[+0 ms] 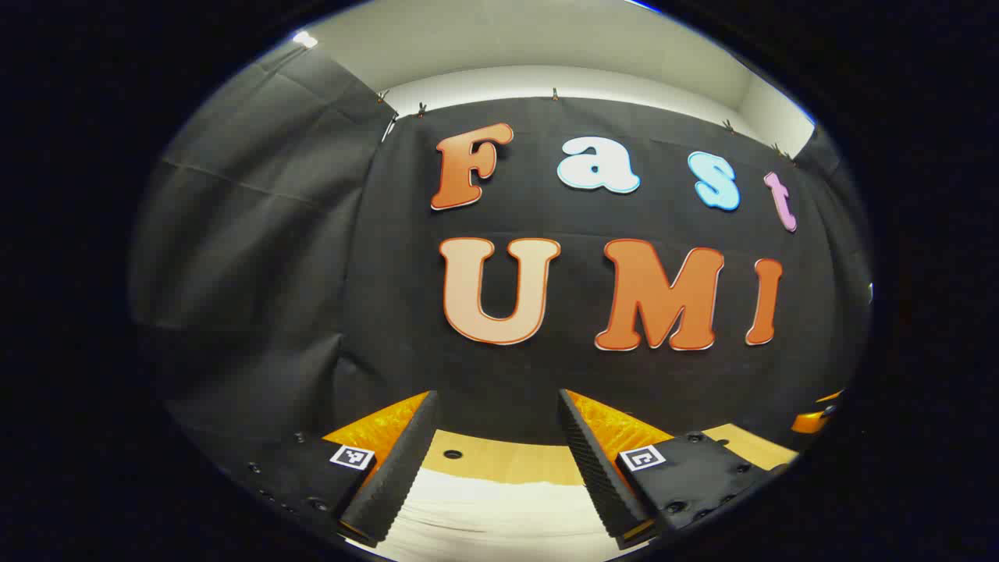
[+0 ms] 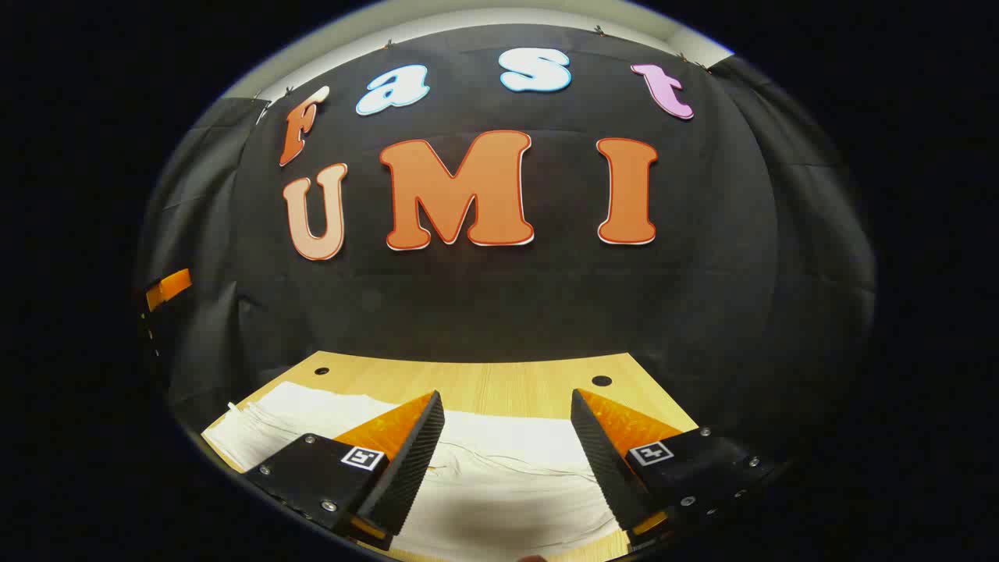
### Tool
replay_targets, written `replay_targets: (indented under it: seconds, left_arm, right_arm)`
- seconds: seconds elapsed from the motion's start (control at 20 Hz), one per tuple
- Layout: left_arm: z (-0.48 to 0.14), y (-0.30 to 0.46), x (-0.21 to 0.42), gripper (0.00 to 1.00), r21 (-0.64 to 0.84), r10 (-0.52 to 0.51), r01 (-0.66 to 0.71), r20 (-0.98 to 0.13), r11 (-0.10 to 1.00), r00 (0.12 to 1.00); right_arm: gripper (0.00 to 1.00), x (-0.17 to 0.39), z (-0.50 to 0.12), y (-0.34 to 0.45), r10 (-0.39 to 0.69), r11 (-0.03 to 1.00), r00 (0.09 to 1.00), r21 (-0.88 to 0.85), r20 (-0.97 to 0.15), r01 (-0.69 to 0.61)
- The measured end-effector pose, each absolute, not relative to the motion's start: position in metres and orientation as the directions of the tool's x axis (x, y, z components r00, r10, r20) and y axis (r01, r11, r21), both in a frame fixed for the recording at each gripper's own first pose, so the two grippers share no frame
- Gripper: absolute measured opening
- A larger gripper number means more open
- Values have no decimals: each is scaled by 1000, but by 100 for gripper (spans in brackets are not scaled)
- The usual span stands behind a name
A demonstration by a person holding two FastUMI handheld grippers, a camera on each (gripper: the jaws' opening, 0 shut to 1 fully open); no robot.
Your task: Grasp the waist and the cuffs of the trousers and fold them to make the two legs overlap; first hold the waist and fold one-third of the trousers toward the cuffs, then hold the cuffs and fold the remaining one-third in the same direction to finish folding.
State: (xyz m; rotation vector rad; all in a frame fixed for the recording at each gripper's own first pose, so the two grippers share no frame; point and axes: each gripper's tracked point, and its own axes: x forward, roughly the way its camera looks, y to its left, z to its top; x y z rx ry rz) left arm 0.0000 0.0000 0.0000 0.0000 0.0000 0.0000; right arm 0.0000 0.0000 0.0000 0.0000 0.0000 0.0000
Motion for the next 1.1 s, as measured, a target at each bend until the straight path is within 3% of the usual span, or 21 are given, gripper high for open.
replay_targets:
  seconds: [0.25,0.65,0.75,0.8,1.1]
  left_arm:
    - [6,3,27,96,-26,-57,57,-20,998,998]
    - [7,72,40,95,120,72,-71,-5,990,997]
    - [5,74,44,95,130,68,-66,-13,989,998]
    - [4,74,45,100,129,61,-58,-17,990,998]
    - [-9,82,53,96,129,53,-47,-45,991,998]
  right_arm:
    - [98,-2,3,-1,-41,999,999,4,-1,41]
    - [98,-7,-15,25,-47,999,998,11,-41,48]
    - [98,-4,-16,29,-48,999,998,11,-51,49]
    - [98,-1,-16,32,-41,999,998,21,-56,42]
    - [98,6,-26,40,-15,995,995,101,-99,25]
